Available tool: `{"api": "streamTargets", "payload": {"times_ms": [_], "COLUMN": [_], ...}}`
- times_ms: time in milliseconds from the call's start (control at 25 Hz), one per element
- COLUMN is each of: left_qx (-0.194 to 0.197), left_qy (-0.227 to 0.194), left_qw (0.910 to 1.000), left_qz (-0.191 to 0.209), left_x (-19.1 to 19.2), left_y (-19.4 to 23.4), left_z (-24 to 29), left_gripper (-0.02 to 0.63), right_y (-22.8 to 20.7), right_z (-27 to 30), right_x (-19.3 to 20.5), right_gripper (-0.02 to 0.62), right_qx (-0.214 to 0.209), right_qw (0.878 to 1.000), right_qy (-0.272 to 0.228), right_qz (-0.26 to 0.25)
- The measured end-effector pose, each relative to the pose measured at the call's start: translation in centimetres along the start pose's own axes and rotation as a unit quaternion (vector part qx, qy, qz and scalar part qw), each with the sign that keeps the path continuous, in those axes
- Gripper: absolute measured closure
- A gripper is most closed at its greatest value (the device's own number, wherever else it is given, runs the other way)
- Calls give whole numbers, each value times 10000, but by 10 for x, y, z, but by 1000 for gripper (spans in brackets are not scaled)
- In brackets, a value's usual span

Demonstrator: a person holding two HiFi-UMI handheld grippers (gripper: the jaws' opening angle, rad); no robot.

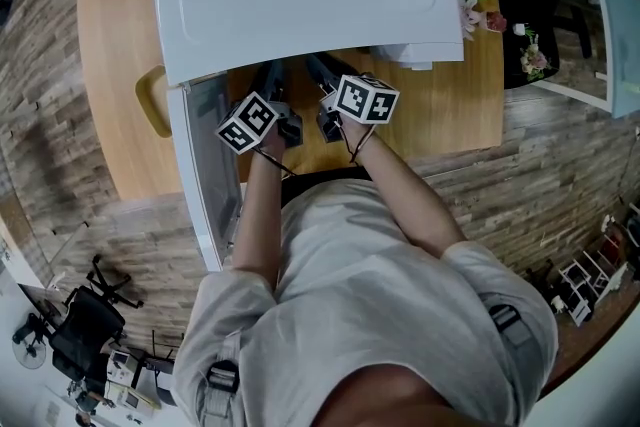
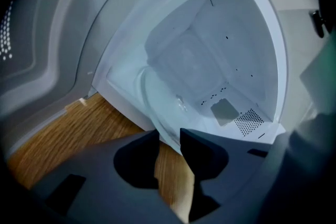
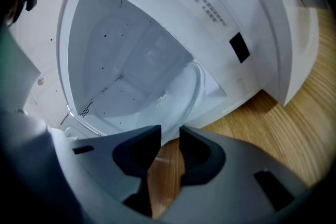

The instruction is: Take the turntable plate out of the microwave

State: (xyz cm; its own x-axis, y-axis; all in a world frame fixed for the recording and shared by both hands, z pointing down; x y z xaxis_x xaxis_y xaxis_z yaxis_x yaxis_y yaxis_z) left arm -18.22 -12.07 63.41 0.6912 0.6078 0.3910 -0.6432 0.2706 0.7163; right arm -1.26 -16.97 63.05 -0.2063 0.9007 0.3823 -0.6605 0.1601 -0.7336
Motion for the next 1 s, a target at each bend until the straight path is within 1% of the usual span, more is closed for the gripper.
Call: {"api": "streamTargets", "payload": {"times_ms": [120,320,520,640,840,880,960,1000], "left_qx": [119,102,221,202,306,324,335,330], "left_qy": [19,101,170,229,207,213,235,248], "left_qw": [9999,9999,9996,9995,9992,9992,9991,9991], "left_qz": [-20,87,98,126,116,112,120,133], "left_x": [5,14,24,32,36,36,36,36], "left_y": [-3,0,-4,-2,0,0,0,0], "left_z": [-1,-11,-19,-24,-26,-26,-27,-27], "left_gripper": [472,471,471,471,471,471,472,471], "right_y": [-1,1,0,-3,-5,-7,-13,-17], "right_z": [-3,-13,-24,-29,-31,-32,-33,-33], "right_x": [2,12,25,33,37,35,28,22], "right_gripper": [486,483,482,480,472,464,393,374], "right_qx": [-7,30,85,124,-6,-29,-43,-45], "right_qw": [10000,9999,9999,9997,9998,9998,9999,9999], "right_qy": [-7,31,104,155,136,124,22,-68], "right_qz": [-6,-99,-100,-110,-143,-176,-145,-69]}}
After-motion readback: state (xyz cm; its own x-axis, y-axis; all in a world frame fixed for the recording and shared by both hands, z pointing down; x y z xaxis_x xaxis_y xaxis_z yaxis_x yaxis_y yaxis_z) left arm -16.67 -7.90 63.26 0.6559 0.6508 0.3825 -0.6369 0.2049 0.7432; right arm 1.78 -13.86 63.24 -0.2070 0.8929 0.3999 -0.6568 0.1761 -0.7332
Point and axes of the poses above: the fingertips, and each gripper's own axes: z forward along the fingers, y to its left, x out of its underside, the point moved 7 cm from there along -z, backward along the fingers, and after that the axes turned 8 degrees about y, right-handed, at the moved point
